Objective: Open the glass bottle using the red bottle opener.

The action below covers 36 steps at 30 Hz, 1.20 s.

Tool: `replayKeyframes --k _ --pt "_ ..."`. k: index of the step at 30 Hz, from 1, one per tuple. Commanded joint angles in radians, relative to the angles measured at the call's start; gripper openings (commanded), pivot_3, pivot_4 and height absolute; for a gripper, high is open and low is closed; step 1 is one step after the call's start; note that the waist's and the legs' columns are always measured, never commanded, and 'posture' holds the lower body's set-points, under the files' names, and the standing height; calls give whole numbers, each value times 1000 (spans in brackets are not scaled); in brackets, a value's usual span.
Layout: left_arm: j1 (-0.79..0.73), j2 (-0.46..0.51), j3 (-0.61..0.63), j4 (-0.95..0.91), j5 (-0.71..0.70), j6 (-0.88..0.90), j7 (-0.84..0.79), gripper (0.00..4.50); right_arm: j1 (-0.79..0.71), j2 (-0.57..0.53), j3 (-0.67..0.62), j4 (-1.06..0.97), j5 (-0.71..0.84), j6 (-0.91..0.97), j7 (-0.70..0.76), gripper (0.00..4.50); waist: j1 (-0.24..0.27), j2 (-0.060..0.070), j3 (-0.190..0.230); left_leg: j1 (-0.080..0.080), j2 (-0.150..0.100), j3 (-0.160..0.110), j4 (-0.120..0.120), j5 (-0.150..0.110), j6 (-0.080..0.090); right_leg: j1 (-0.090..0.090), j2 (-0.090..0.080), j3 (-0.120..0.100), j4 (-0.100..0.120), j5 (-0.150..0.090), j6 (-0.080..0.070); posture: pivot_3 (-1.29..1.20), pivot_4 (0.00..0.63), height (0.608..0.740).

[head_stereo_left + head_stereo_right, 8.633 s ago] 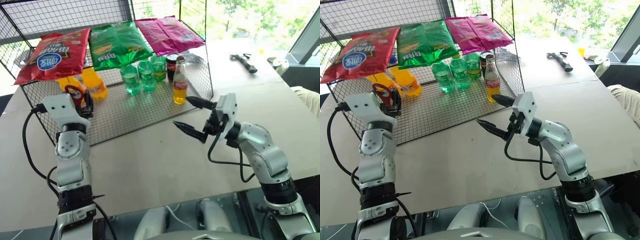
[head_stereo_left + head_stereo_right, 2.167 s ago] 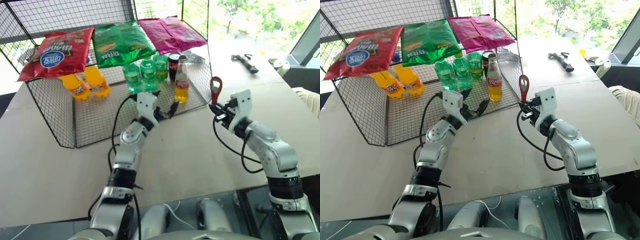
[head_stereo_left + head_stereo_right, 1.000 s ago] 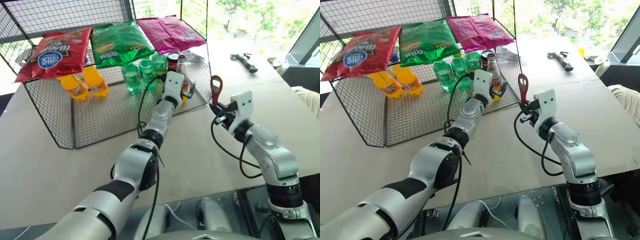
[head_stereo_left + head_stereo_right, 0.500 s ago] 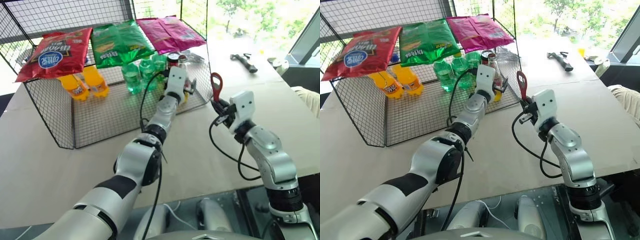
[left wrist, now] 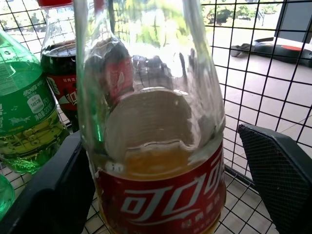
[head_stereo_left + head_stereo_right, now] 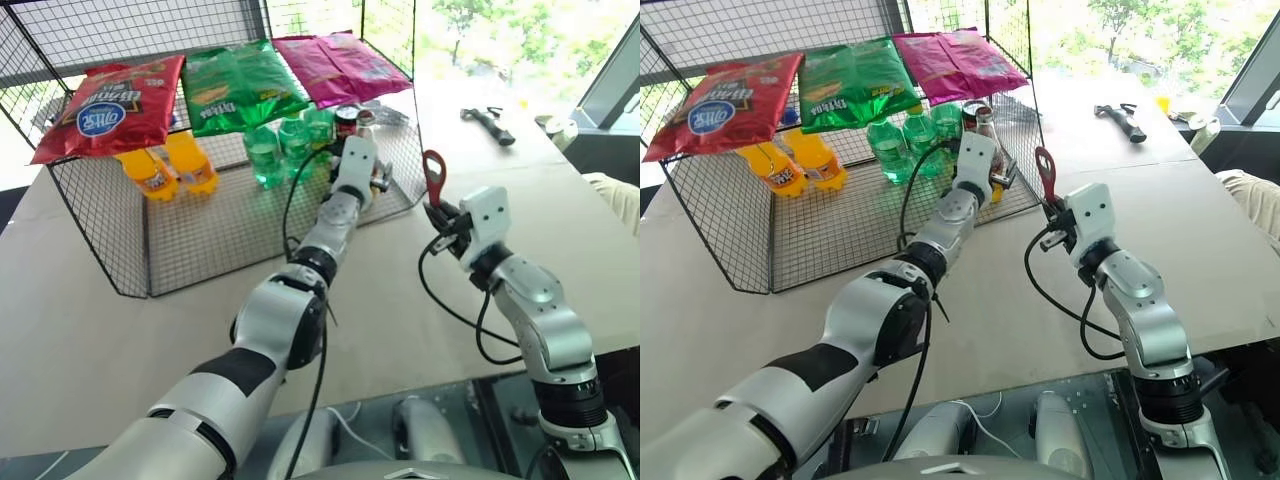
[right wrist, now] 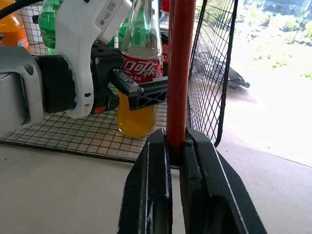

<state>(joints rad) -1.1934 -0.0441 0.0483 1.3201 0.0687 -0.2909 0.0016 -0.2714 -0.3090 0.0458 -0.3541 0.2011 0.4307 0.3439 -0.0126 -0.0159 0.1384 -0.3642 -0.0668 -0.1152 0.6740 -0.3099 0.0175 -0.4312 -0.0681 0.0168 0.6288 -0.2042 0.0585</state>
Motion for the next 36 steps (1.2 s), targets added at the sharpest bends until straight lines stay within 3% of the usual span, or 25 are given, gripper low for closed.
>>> replayKeyframes --k 1,2,3,11,19,23,28,36 --pt "-36 -2 0 -4 17 -3 21 3216 0 3 -6 -58 0 -15 -2 0 0 0 0 0 0 0 0 0 0 0 0 0 0 0 0 0 150 740" --pt "-38 -2 1 -3 19 -2 26 2791 0 3 -6 -59 0 -15 -1 0 0 0 0 0 0 0 0 0 0 0 0 0 0 0 0 0 150 740" --pt "-40 -3 1 -3 21 -1 31 2681 -1 3 -5 -59 0 -14 -1 0 0 0 0 0 0 0 0 0 0 0 0 0 0 0 0 0 150 740" --pt "-29 4 -2 -9 28 3 29 2691 -13 -3 -13 -49 -2 -14 1 0 -1 0 0 0 0 0 0 0 0 0 0 0 1 0 0 0 150 740" --pt "14 21 -25 -139 2 38 -162 2691 -24 -1 -31 -43 -17 -26 -18 0 0 0 0 0 0 0 1 0 0 0 0 0 1 0 0 0 150 740" --pt "159 56 -66 -413 -27 125 -334 2691 -41 -2 -44 -31 -28 -31 -28 0 -3 0 0 0 0 0 1 0 0 0 0 0 1 0 0 0 150 740" --pt "399 161 -109 -906 -85 414 -492 2691 -95 -16 -93 26 -65 -72 -67 0 -18 0 0 1 2 1 1 0 0 -1 0 3 3 0 0 0 150 740" --pt "585 272 -145 -1386 -253 769 -682 2691 -157 -26 -144 82 -90 -131 -104 0 -14 0 0 0 3 1 4 0 0 -1 -1 3 7 0 0 0 150 740"
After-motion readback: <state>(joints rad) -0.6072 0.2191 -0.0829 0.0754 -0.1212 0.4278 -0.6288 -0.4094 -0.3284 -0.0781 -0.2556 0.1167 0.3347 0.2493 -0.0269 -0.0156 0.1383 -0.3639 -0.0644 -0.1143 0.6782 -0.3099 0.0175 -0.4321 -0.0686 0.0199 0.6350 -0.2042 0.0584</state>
